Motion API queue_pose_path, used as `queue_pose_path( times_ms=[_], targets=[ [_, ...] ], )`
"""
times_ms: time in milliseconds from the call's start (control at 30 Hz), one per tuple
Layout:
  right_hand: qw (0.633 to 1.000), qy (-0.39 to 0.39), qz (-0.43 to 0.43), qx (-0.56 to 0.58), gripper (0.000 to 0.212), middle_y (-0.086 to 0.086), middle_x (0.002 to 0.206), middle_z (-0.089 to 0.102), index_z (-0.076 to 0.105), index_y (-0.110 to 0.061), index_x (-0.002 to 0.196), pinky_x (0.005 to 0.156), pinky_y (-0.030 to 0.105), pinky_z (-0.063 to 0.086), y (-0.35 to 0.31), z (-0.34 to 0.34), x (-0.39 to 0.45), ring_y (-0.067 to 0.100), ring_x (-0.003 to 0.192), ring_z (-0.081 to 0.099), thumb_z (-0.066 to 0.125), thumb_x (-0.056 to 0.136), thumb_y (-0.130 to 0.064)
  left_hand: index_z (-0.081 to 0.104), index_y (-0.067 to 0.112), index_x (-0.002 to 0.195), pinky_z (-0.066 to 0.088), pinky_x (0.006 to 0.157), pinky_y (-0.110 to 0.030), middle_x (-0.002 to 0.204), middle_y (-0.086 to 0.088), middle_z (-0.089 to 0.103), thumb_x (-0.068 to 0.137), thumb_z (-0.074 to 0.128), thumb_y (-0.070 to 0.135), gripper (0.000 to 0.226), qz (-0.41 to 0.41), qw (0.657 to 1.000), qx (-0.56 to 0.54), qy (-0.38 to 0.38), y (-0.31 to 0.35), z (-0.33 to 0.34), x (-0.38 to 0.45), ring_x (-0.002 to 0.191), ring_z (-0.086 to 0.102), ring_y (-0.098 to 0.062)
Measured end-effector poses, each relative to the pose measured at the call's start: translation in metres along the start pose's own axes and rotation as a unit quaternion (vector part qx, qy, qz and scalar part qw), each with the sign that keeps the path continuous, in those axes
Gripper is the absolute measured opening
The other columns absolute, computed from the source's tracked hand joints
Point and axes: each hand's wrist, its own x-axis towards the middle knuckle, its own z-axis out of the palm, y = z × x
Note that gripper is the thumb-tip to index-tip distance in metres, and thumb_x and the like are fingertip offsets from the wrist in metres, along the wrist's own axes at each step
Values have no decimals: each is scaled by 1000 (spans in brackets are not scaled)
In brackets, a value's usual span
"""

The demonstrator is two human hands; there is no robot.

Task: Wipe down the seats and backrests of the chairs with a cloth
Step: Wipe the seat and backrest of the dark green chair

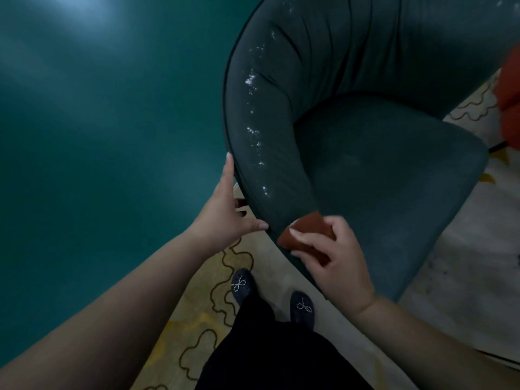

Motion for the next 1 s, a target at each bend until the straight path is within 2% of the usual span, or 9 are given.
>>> queue_pose_path(
  times_ms=[100,200,333,500,600,667,800,933,1000],
  targets=[
    [1000,12,13,-19,34,2,108,51,72,-34,105,83,30,47,-12,15,39,23,101,52,82,74,-23,-16,53,143,56,88,-40,135,38,11,64,87,12,137,1,1000,3,-13,-2,-2,2,100,51,6],
    [999,16,23,-39,29,5,108,52,75,-29,103,85,28,43,-23,29,82,24,103,51,81,75,-23,-15,52,144,56,87,-40,135,36,16,66,86,8,135,1,1000,-4,-14,-5,-2,3,104,54,5],
    [999,15,23,-46,33,0,109,49,72,-35,107,86,28,44,-18,19,53,22,103,50,79,76,-26,-16,51,144,53,91,-36,135,38,13,66,86,12,135,12,1000,3,-18,-5,-9,7,106,52,3],
    [997,36,41,-59,31,-1,107,49,72,-35,105,83,22,40,-21,24,57,19,102,50,79,76,-29,-17,45,146,46,86,-13,140,33,13,66,87,16,135,26,999,11,-19,-7,-18,13,118,50,-8],
    [995,50,70,-50,26,-1,112,49,72,-33,105,90,26,45,-30,40,108,16,109,47,77,80,-28,-14,42,148,46,74,-2,152,24,17,65,88,21,133,26,999,19,-13,-4,-18,15,105,55,0],
    [995,53,77,-30,26,-3,113,48,72,-34,106,94,28,46,-31,43,121,16,112,46,76,81,-28,-14,41,149,49,79,-7,156,19,17,64,88,26,133,31,999,36,3,-3,-18,16,106,56,1],
    [997,53,45,-34,33,-4,110,48,71,-35,110,90,29,47,-22,30,80,19,106,50,77,79,-25,-16,39,149,41,107,-41,159,15,13,63,89,29,136,37,997,60,11,1,-21,22,137,37,-19],
    [997,63,43,-32,33,-3,109,48,72,-36,107,87,29,46,-21,32,79,22,104,52,79,77,-23,-16,39,149,40,108,-41,159,15,14,62,89,27,136,37,997,59,16,0,-21,24,138,37,-19],
    [996,66,40,-35,30,-1,109,49,73,-33,105,90,30,46,-24,41,111,23,106,50,78,77,-24,-16,40,149,46,103,-33,158,16,15,62,89,27,137,33,997,65,17,-1,-21,24,132,43,-15]
  ],
)
